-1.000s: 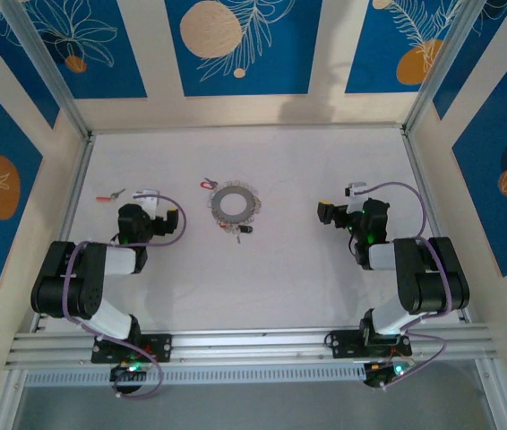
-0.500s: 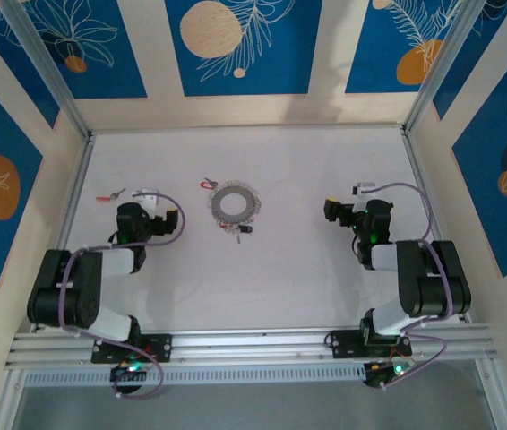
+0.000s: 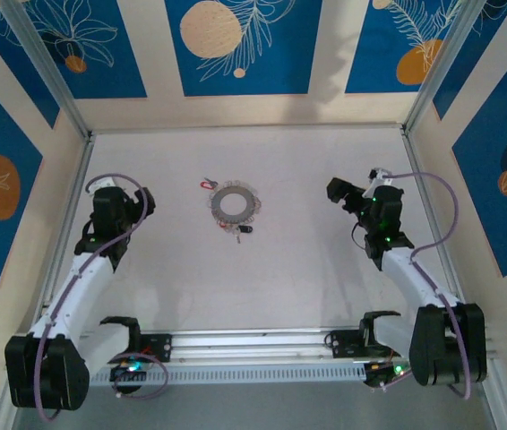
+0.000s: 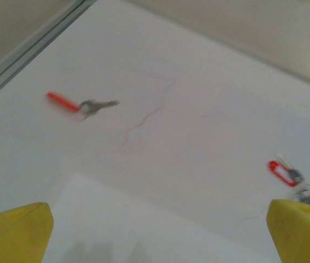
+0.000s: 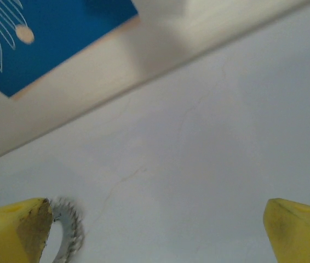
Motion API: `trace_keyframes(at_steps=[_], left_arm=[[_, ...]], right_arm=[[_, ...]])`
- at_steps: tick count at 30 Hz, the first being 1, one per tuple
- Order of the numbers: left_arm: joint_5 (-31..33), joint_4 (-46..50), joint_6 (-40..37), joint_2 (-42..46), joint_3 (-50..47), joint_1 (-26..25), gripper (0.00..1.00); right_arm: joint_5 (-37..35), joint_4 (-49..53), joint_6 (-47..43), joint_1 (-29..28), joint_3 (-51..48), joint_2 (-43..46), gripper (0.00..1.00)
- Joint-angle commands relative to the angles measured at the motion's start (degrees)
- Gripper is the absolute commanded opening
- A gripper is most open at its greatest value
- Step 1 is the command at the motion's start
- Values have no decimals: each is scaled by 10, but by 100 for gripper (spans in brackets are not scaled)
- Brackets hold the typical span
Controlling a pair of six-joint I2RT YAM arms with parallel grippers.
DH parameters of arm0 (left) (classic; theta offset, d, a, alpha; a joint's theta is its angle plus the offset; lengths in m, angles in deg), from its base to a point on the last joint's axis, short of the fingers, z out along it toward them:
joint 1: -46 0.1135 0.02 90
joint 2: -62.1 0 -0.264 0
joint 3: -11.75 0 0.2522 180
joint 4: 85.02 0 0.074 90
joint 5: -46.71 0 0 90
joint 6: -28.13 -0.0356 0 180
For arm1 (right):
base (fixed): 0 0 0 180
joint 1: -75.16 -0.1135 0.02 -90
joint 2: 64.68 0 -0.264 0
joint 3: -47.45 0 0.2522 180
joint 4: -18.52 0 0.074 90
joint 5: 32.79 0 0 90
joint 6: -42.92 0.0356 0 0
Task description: Put the keys on the keyring
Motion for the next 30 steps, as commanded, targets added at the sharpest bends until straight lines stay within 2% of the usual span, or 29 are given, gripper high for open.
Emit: trace_keyframes(at_steps=[1,4,6,9,11,13,18,24,30], left_arm=[[37,109,48,-14,45,3,100],[-43,114,41,-35,60,3,100],[-104,101,28,-45,54,2,100],[-167,118,0,-60,58,2,100],[-189,148,-7,-68,68,2,100],[-212,150,-3,-71,64,1,100],[-266,146,29,-65,54,-2,100],[-286,145,37,-60,35,-2,100],[-282,141,44,-45,11,-2,100]], right_arm=[[15,67,28,-87,40,-56,99],[10,123,-26,-181,126,-147,100],[13,146,-55,-233,175,-198,94],[59,154,-120,-282,227,-264,76],[90,180,-133,-283,273,-313,59],[123,225,-134,-279,326,-357,49],[100,302,-147,-316,432,-440,51],[204,363,-129,-318,587,-559,57],[208,398,-85,-325,701,-664,65]])
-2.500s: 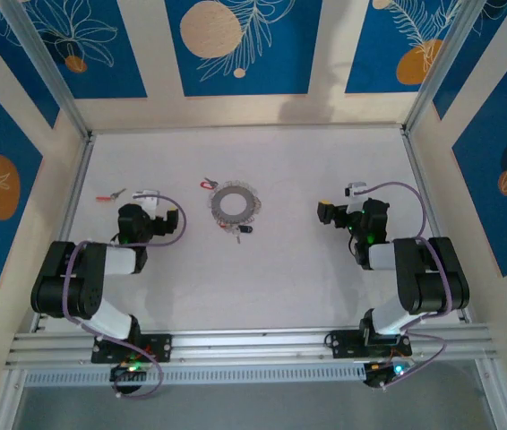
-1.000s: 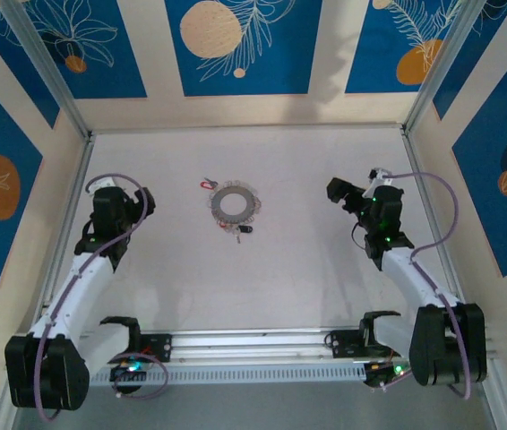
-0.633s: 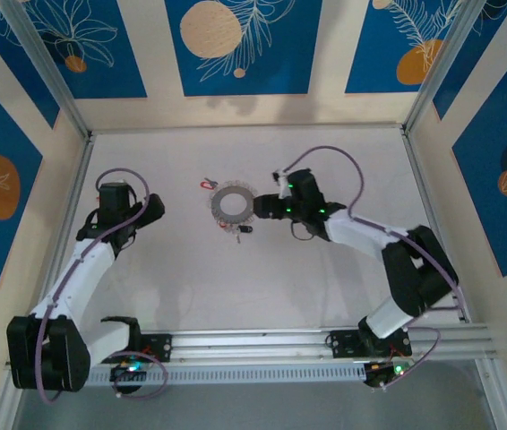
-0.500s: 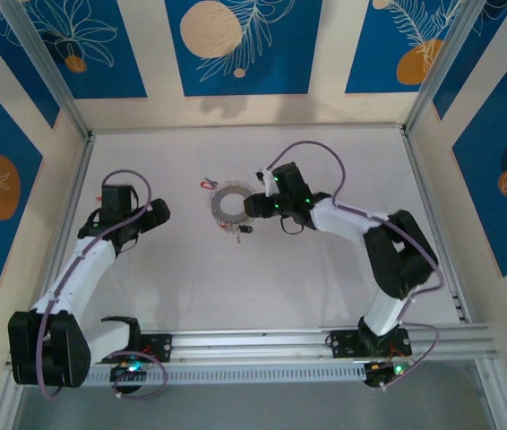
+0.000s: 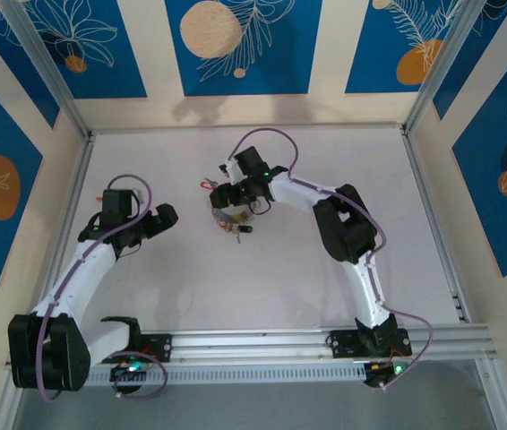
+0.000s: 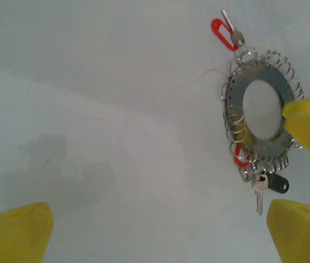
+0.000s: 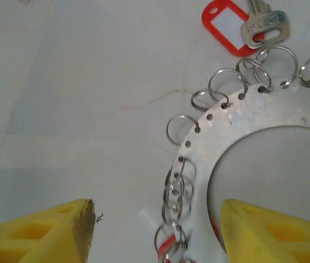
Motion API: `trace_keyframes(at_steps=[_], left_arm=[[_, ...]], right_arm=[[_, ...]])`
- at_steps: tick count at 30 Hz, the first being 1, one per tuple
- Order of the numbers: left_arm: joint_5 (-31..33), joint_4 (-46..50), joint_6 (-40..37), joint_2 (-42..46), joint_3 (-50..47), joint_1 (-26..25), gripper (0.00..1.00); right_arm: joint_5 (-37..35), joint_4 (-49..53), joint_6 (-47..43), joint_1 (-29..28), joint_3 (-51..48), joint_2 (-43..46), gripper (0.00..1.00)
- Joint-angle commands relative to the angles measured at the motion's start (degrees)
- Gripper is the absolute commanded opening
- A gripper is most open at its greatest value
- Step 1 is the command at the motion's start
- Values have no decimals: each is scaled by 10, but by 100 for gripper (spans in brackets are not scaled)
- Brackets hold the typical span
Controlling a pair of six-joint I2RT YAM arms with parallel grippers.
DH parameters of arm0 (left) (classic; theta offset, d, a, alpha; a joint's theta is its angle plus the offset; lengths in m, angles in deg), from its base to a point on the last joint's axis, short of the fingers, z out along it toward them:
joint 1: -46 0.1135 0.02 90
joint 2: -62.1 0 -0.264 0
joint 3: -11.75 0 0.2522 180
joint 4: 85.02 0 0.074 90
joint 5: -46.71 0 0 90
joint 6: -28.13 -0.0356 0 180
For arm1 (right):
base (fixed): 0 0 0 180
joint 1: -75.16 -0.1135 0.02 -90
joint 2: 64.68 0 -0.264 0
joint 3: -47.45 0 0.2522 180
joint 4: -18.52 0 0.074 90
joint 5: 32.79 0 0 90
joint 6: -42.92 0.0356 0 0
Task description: Put the keys on the keyring
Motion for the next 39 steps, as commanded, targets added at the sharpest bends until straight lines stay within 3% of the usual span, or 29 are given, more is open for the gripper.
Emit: trace_keyframes(at_steps=[1,6,14,20,24,32,36,39], left_arm=[[-18,12,10,12,-10,-1,100],[-34,-26,32,14,-25,-1,100],[-26,-40,19,-72,38,-1,100],[15,-33,-6,-169,121,-1,100],[36,15,-38,-281,246,7,100],[66,127,-58,-472,488,44,100],[111,141,-61,-508,527,79,100],[111,142,-16,-542,544,129,100]], right_arm=[[24,59,29,-3,44,-44,65],[27,74,23,-4,16,-39,65],[39,33,6,-1,-194,92,67],[45,-6,26,-4,-358,209,67],[16,-9,39,-6,-425,293,67],[-78,19,14,-13,-458,424,70],[-118,35,-4,-27,-461,465,72],[-152,40,-7,-42,-461,490,73]])
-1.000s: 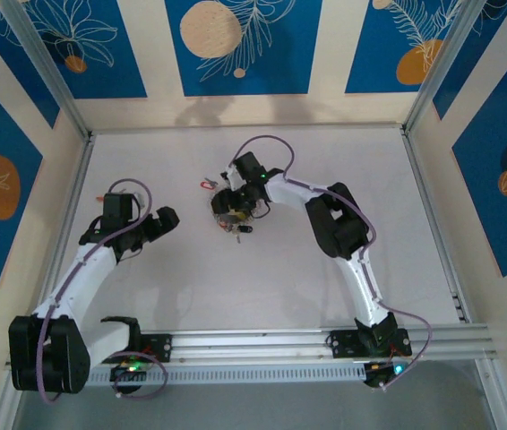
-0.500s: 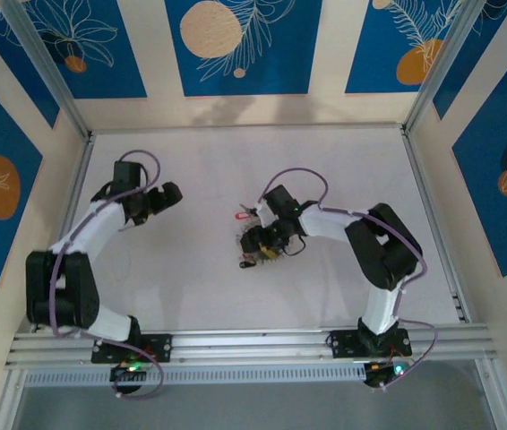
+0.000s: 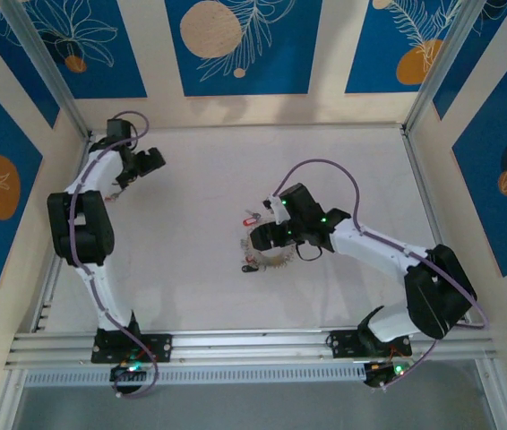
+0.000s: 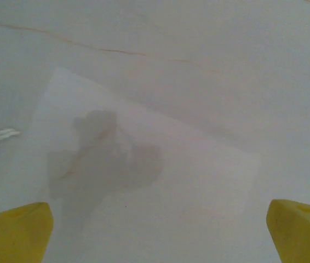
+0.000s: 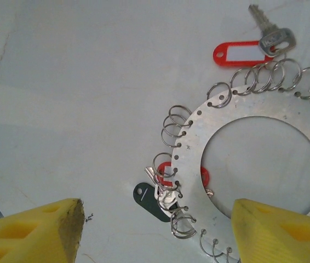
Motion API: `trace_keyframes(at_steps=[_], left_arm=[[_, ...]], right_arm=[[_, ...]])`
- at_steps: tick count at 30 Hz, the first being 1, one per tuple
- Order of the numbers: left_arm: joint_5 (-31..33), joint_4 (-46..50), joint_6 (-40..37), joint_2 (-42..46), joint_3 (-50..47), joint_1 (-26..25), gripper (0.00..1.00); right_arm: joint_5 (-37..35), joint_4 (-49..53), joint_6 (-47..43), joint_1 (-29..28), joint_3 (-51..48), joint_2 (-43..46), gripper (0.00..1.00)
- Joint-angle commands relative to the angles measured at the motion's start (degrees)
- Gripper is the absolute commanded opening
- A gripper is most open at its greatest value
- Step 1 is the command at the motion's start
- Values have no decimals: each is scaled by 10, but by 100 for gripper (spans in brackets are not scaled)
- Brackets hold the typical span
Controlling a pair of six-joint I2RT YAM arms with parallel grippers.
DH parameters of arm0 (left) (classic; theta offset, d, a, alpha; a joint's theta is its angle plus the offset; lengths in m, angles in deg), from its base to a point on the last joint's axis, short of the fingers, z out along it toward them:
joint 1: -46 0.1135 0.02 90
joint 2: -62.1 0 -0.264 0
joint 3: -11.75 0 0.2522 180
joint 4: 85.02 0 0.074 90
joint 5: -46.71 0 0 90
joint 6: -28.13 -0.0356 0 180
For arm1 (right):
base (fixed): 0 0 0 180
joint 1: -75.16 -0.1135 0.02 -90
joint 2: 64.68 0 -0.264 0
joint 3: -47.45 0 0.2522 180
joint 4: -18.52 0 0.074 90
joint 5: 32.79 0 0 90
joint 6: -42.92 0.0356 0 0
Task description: Put the keys on the keyring
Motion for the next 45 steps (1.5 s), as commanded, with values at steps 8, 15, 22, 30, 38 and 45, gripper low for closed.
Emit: trace_keyframes(at_steps=[8,15,22,30,38,45], left_arm=[[-19,29,45,-111,57,89,100],[-47,24,43,-123,45,85,100],[-45,-2,31,-78,-40,43,100],[-41,-79,45,32,-223,-25,100],[-32,-132,67,139,-366,-190,100],[85,-55,20,221,-329,-203,99]], right_arm=[[-102,-31,11,-50,-40,68,75],[-119,-51,2,-50,-68,104,77],[-118,-79,8,-49,-78,112,78],[-128,-104,32,-40,-85,89,80],[-101,-141,128,31,-119,83,80],[-47,-148,119,55,-128,88,80]])
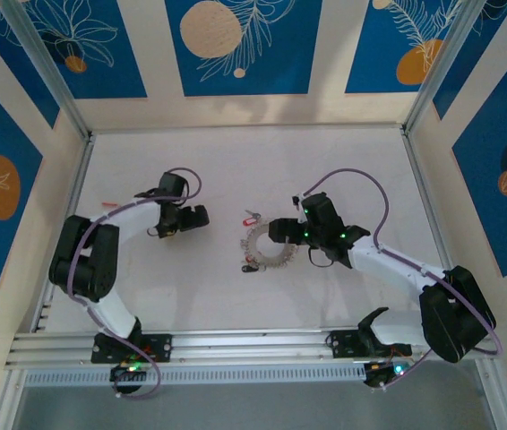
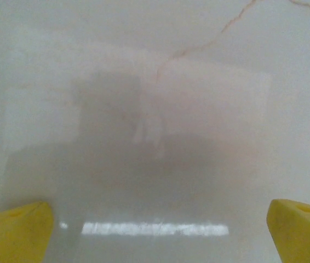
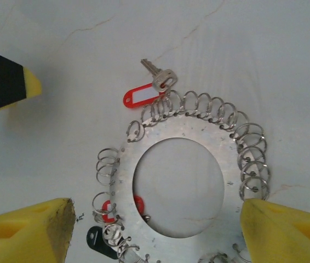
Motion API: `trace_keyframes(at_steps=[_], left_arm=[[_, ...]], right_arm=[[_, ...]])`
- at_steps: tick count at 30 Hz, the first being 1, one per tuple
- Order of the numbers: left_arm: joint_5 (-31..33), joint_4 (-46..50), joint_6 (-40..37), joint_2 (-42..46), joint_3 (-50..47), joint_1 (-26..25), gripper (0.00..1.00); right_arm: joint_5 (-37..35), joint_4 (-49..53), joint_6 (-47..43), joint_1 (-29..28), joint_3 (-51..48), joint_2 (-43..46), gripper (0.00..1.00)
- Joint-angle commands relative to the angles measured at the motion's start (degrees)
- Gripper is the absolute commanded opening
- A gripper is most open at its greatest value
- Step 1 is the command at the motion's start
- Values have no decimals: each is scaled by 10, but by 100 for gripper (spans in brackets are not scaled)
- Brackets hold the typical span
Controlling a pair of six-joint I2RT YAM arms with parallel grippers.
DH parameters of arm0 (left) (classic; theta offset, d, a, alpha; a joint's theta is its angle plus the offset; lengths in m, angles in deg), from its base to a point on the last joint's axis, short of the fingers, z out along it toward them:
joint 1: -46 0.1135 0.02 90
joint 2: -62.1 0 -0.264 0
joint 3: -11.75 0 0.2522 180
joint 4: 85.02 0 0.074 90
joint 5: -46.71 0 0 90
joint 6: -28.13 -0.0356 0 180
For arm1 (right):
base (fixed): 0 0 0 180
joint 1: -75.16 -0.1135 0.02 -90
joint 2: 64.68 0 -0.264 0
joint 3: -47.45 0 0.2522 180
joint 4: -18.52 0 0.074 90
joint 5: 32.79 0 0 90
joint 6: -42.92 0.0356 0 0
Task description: Put the keys on the keyring
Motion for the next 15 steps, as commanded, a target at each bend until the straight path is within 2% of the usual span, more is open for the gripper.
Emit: trace_keyframes(at_steps=[1,8,11,15], left_arm=[[66,64,-34,27,59,27,100],[57,106,-25,-60,190,171,100],[106,120,-35,-110,246,194,100],[173,169,-43,-184,329,207,100]], right_arm=[[38,-19,4,-3,-2,4,80],[15,-39,-4,4,-28,21,80],[10,-35,-18,18,-38,33,81],[54,-1,-44,57,-9,36,82]])
